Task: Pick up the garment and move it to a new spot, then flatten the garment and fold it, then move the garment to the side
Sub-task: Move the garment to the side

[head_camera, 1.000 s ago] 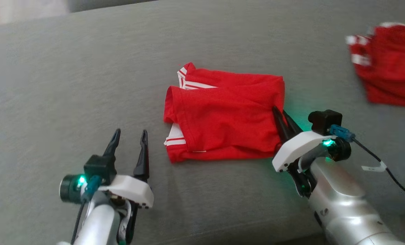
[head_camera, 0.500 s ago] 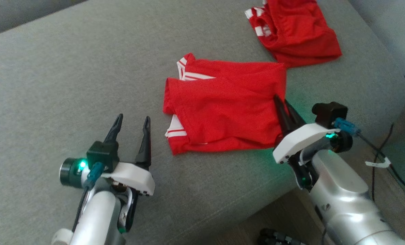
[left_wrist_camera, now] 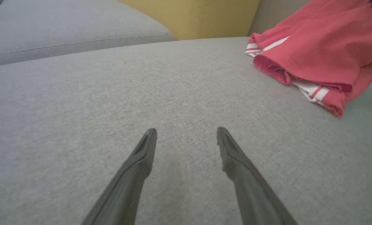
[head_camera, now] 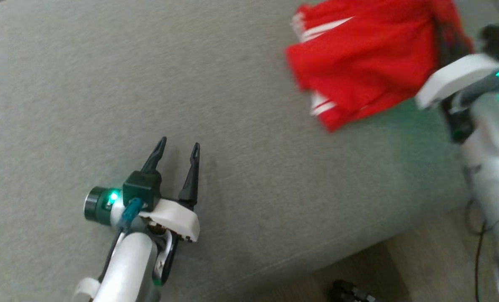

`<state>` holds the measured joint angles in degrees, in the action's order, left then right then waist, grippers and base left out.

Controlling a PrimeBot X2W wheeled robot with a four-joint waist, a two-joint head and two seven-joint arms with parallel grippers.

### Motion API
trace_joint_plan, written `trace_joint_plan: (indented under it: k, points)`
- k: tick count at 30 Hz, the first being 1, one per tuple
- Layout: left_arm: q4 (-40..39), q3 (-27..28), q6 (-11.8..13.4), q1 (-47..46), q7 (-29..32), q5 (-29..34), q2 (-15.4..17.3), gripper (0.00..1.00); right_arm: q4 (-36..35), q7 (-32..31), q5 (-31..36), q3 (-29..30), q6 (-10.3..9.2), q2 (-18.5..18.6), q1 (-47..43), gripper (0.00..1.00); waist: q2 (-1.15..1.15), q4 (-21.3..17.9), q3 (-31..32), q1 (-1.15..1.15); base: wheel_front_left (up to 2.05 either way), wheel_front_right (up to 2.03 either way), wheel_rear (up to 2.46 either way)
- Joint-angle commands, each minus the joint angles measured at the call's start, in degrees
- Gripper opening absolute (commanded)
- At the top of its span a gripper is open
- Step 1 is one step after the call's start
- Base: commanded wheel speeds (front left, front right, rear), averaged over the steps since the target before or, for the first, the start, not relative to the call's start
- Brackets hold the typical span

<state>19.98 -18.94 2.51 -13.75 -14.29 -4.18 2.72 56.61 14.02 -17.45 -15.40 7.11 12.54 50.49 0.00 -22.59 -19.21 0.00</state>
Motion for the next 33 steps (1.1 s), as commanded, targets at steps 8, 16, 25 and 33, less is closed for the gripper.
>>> trace_joint_plan:
  k: [8, 16, 25, 33]
  points:
    - [-2.4, 0.9, 0.2, -2.8, -0.7, 0.3, 0.2, 1.00, 11.0, -0.9, 10.0, 9.9, 0.37, 10.2, 10.6, 0.00, 0.00, 6.7, -3.4, 0.00, 0.00, 0.00, 0.00]
    - [-2.6, 1.2, 0.4, -3.1, -0.7, 0.2, 0.2, 1.00, 13.8, -0.5, 19.4, 17.5, 0.37, 15.9, 14.7, 0.00, 0.00, 7.5, -4.3, 0.00, 0.00, 0.00, 0.00]
    - [-2.3, 2.6, 0.8, -3.5, -0.7, 0.7, 0.2, 1.00, 7.7, 0.6, 30.4, 28.9, 0.37, 14.4, 13.3, 1.00, 0.00, 6.6, -4.2, 0.00, 0.00, 0.00, 0.00]
    - [-2.6, 4.4, 2.2, -2.9, -0.7, -0.1, 0.2, 1.00, -3.9, 0.9, 33.3, 32.6, 0.37, 4.7, 9.8, 1.00, 0.00, 6.8, -3.1, 0.00, 0.00, 0.00, 0.00]
